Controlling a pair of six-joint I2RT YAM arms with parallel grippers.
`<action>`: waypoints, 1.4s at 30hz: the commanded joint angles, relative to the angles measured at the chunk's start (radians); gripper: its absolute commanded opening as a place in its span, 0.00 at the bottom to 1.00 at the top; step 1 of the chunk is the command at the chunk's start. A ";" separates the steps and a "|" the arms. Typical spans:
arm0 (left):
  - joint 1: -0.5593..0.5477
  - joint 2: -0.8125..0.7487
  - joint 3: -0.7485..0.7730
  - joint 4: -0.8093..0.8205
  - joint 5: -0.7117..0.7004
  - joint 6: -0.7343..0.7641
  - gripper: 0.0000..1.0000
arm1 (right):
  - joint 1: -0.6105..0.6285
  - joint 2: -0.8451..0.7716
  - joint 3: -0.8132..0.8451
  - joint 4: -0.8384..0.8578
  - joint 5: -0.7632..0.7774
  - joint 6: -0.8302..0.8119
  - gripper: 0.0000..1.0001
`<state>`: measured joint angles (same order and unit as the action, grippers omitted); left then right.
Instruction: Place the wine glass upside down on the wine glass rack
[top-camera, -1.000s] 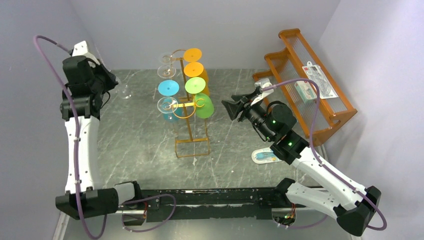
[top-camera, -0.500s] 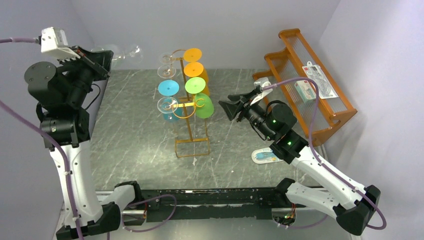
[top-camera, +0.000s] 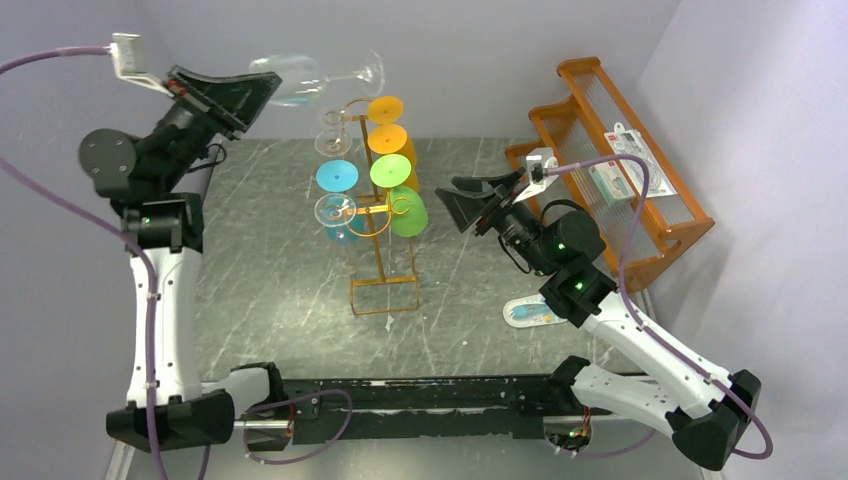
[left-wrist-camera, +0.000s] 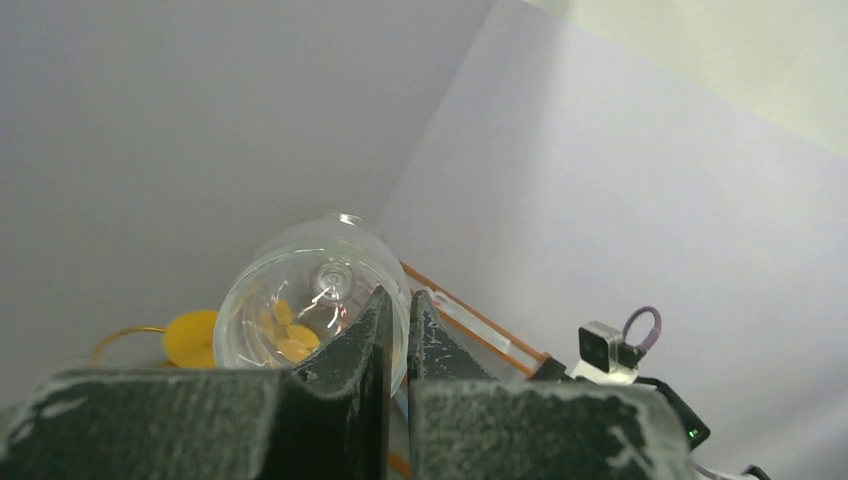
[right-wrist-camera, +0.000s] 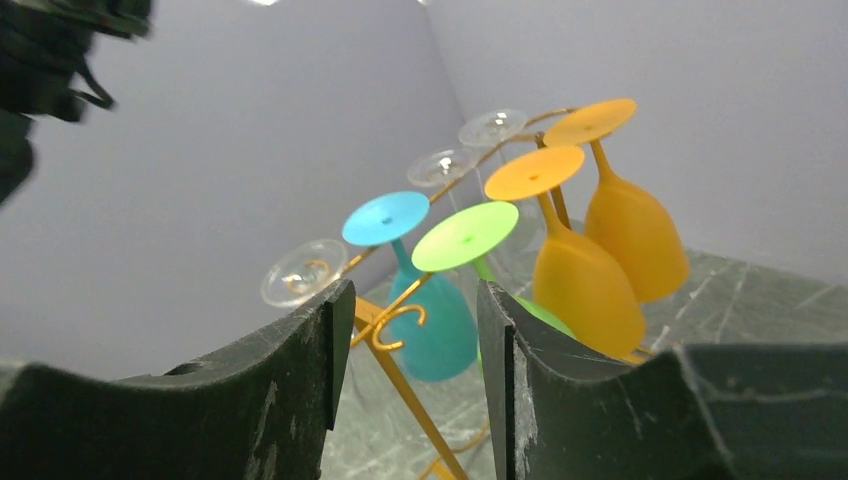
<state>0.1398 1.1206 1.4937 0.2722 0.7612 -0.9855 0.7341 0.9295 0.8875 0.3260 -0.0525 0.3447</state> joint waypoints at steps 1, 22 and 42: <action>-0.167 0.024 -0.025 0.123 -0.017 -0.061 0.05 | -0.002 -0.001 -0.007 0.115 0.019 0.089 0.52; -0.710 0.090 -0.328 0.529 -0.382 -0.001 0.05 | -0.002 -0.037 -0.163 0.385 0.279 0.572 0.58; -0.793 0.052 -0.470 0.767 -0.391 -0.061 0.05 | -0.002 0.064 -0.150 0.653 0.364 0.875 0.54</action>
<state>-0.6388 1.2022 1.0256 0.9180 0.3878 -1.0550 0.7341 0.9752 0.7254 0.8761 0.3004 1.1572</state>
